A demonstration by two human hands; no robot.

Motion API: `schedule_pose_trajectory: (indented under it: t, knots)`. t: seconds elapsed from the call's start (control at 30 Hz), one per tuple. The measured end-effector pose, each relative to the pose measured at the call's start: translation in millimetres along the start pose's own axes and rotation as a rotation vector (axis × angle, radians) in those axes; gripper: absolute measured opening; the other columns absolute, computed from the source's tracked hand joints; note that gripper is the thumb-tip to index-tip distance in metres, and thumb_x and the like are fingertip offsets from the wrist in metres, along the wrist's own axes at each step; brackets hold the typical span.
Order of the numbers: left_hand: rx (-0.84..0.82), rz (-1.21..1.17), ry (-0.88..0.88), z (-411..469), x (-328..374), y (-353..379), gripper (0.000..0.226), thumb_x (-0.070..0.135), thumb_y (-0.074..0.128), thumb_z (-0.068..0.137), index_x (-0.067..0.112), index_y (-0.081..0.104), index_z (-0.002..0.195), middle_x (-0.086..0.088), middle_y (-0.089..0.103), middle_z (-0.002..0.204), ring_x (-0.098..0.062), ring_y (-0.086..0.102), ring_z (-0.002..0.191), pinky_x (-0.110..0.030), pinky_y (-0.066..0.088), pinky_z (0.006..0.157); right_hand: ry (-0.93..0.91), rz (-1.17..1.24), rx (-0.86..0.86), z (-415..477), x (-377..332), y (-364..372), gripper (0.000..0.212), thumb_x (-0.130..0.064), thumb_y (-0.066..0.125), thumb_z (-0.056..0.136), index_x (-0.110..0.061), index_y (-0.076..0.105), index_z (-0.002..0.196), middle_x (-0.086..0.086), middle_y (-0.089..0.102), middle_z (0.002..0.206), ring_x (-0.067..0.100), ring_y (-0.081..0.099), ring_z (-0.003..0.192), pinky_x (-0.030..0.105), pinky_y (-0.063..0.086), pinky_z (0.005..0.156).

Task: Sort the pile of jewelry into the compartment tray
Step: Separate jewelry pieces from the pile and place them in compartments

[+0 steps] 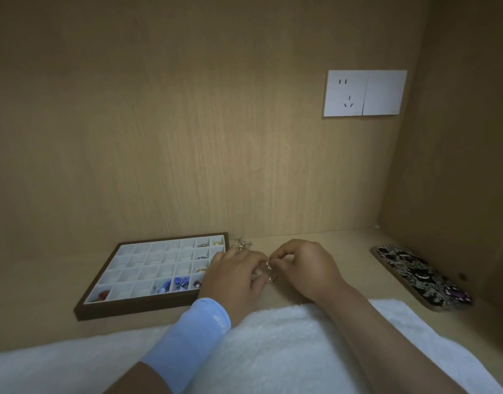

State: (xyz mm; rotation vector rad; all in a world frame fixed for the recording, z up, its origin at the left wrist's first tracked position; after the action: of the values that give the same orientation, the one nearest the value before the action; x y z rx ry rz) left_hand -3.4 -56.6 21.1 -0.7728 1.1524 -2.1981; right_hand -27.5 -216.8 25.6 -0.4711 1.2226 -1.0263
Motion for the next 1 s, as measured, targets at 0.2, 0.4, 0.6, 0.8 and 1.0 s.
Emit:
schedule_pose_trajectory:
  t: [0.2,0.4,0.6,0.8,1.0]
  knots:
    - [0.099,-0.190,-0.125,-17.4,-14.0,-16.4,0.027,0.034,0.061,0.091,0.038,0.058,0.117,0.022,0.062,0.105,-0.002,0.053,0.099,-0.025,0.043,0.091,0.104,0.612,-0.092,-7.5,-18.3,17.4,0.008,-0.014,0.079,0.083,-0.016,0.078,0.075,-0.006,0.071,0.067,0.000,0.054,0.050,0.020,0.044,0.056]
    - [0.093,-0.485,-0.262,-35.3,-35.2,-29.6,0.020,0.024,0.074,0.083,0.042,0.067,0.088,0.016,0.068,0.081,0.000,0.061,0.079,-0.014,0.049,0.072,0.140,0.899,-0.212,-22.1,-45.0,34.8,0.008,-0.009,0.073,0.089,-0.007,0.074,0.081,0.010,0.066,0.065,0.015,0.050,0.040,0.024,0.041,0.042]
    - [0.094,-0.642,-0.314,-53.5,-53.9,-48.3,0.017,0.020,0.079,0.078,0.034,0.070,0.083,0.014,0.070,0.077,-0.004,0.062,0.077,-0.012,0.048,0.071,0.099,0.896,-0.265,-28.1,-63.9,45.2,0.006,-0.007,0.073,0.088,-0.004,0.076,0.084,0.010,0.073,0.072,0.016,0.051,0.041,0.025,0.043,0.043]
    - [0.120,-0.644,-0.333,-68.6,-81.5,-73.4,0.015,0.022,0.078,0.079,0.034,0.071,0.083,0.013,0.071,0.079,-0.007,0.065,0.080,-0.022,0.053,0.075,0.013,0.912,-0.302,-27.1,-104.7,53.3,0.011,-0.005,0.067,0.092,0.001,0.074,0.098,0.010,0.073,0.075,0.017,0.051,0.042,0.017,0.038,0.041]
    - [0.193,-0.599,-0.318,-73.3,-121.4,-106.4,0.020,0.010,0.083,0.073,0.028,0.075,0.078,0.006,0.072,0.076,-0.010,0.065,0.074,-0.018,0.051,0.070,-0.149,0.726,-0.302,0.0,-157.1,70.9,0.007,-0.012,0.076,0.086,-0.009,0.080,0.091,0.017,0.075,0.082,0.022,0.055,0.058,0.029,0.047,0.054]
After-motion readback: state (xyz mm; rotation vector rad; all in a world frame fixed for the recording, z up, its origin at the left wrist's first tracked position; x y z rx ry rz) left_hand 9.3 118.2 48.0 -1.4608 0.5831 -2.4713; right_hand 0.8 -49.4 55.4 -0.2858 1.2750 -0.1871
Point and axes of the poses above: each hand's wrist, its own z-axis towards the middle knuckle, its own y-axis out of the palm, x = y × z, the point moved 4 cm from there along z, towards the middle knuckle
